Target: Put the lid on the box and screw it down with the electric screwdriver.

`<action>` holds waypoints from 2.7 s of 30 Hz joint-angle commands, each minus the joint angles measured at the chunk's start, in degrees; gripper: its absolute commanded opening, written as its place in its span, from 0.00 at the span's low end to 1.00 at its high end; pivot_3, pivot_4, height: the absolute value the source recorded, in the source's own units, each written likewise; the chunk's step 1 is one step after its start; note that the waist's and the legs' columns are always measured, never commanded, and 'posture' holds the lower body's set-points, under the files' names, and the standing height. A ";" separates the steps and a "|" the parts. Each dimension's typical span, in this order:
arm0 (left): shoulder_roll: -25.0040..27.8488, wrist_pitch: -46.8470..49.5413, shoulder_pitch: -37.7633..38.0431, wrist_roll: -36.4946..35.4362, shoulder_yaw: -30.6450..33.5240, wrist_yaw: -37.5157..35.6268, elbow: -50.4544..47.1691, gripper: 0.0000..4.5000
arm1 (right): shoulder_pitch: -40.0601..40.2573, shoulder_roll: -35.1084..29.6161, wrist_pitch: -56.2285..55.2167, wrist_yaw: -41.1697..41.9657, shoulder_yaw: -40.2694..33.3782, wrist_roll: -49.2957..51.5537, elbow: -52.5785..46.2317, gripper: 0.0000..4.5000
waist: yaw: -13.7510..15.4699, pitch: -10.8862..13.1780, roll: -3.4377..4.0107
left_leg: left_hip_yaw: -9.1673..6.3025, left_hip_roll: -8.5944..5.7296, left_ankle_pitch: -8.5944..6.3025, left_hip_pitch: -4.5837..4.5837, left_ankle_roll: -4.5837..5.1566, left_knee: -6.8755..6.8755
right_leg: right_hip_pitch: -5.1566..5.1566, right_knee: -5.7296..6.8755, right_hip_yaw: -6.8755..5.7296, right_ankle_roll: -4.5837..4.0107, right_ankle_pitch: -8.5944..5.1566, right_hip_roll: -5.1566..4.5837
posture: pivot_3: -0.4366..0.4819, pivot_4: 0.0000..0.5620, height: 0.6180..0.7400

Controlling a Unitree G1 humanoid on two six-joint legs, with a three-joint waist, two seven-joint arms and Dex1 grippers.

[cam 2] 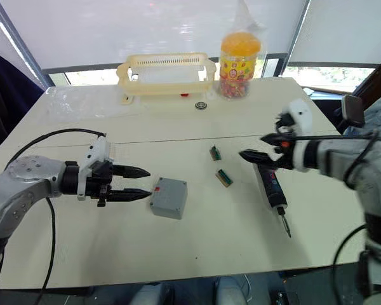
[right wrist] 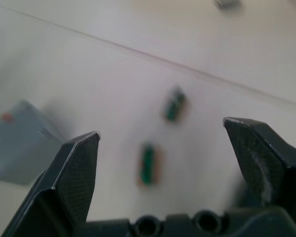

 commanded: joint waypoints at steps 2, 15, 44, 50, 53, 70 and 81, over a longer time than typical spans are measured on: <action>-0.59 -1.45 -1.68 -0.20 -2.57 -2.38 -2.17 0.99 | -2.23 -10.92 10.20 5.57 5.47 1.47 5.30 1.00 | -0.06 -0.01 -0.01 | 0.05 0.04 -0.02 0.04 0.03 0.01 | 0.00 -0.01 0.05 -0.08 -0.04 0.03 | 0.48 0.27 1.00; -1.85 -5.62 0.16 4.33 -7.03 -1.79 -5.09 0.99 | -5.38 -12.73 12.78 10.36 20.74 0.65 16.80 1.00 | 0.26 0.00 0.00 | 0.07 0.05 -0.03 0.00 0.05 0.07 | 0.00 -0.03 0.05 0.03 -0.01 0.03 | 0.48 0.27 1.00; -4.80 -8.78 1.30 8.64 -4.80 5.12 5.12 1.00 | -12.48 5.56 -2.50 2.87 8.44 -9.90 25.08 0.38 | -0.15 0.04 0.05 | 0.14 -0.04 -0.01 0.08 0.03 0.23 | 0.10 0.01 0.12 0.00 0.03 0.04 | 0.48 0.27 1.00; -5.76 -8.42 -1.03 6.59 -3.19 2.71 8.66 0.94 | -6.69 15.33 -11.55 2.47 -10.64 -0.18 7.70 0.38 | 0.42 0.16 0.28 | -0.07 0.07 -0.08 -0.18 0.13 0.04 | -0.25 0.12 0.00 0.05 0.03 0.27 | 0.48 0.27 1.00; -5.63 -7.62 -1.19 5.34 -2.37 1.53 8.86 0.71 | -1.48 26.49 -21.61 -3.75 -13.83 0.29 -2.91 0.38 | 0.38 0.07 0.15 | -0.15 0.21 -0.11 -0.61 0.15 0.09 | -0.54 0.11 -0.09 0.05 0.03 0.36 | 0.48 0.27 1.00; -7.63 -12.64 2.21 12.89 -8.45 1.21 8.18 0.08 | 19.23 55.61 -57.13 -14.62 13.24 -18.41 -11.06 0.38 | 0.06 0.09 0.19 | -0.09 -0.10 0.29 -0.68 -0.48 0.26 | -0.94 0.83 0.09 0.13 0.16 -0.01 | 0.48 0.27 1.00; -10.74 -18.34 3.04 18.15 -11.88 0.68 13.65 0.08 | 21.62 53.95 -59.53 -13.75 15.99 -20.67 -9.77 0.38 | 0.08 0.08 0.19 | -0.09 -0.19 0.29 -0.64 -0.48 0.26 | -0.90 0.84 0.08 0.12 0.16 0.03 | 0.48 0.27 1.00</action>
